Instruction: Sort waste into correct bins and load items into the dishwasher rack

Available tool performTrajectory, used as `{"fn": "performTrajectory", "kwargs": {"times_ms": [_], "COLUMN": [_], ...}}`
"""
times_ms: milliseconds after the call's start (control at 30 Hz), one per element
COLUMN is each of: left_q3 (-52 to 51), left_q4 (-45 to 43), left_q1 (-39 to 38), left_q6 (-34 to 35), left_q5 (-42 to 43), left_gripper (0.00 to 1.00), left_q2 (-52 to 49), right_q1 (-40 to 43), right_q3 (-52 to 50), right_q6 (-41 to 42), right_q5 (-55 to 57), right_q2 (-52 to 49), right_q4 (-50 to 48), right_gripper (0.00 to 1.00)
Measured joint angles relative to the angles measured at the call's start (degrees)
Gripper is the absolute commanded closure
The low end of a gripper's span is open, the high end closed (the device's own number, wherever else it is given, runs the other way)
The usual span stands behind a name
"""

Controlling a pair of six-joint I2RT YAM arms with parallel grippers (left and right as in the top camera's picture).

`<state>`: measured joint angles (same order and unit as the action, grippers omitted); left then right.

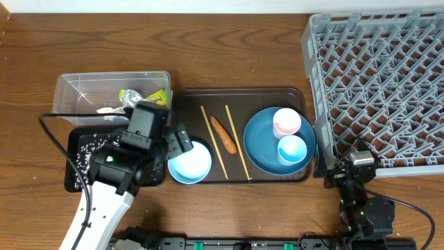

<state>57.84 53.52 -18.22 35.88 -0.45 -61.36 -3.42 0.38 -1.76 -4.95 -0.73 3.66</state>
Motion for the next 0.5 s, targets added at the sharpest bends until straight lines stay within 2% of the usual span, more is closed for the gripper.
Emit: {"fn": "performTrajectory", "kwargs": {"times_ms": [233, 500], "left_q3": [0.0, 0.0], "left_q4": [1.8, 3.7], "left_q1": [5.7, 6.1], "left_q6": [-0.8, -1.2], "left_q5": [-0.5, -0.7], "left_gripper": [0.02, 0.02], "left_q2": [0.0, 0.0], "right_q1": [0.0, 0.0], "right_q3": [0.0, 0.0], "right_q6": [0.0, 0.0], "right_q5": [0.0, 0.0], "right_q2": [0.0, 0.0], "right_q4": [0.0, 0.0], "right_gripper": [0.01, 0.01]}}
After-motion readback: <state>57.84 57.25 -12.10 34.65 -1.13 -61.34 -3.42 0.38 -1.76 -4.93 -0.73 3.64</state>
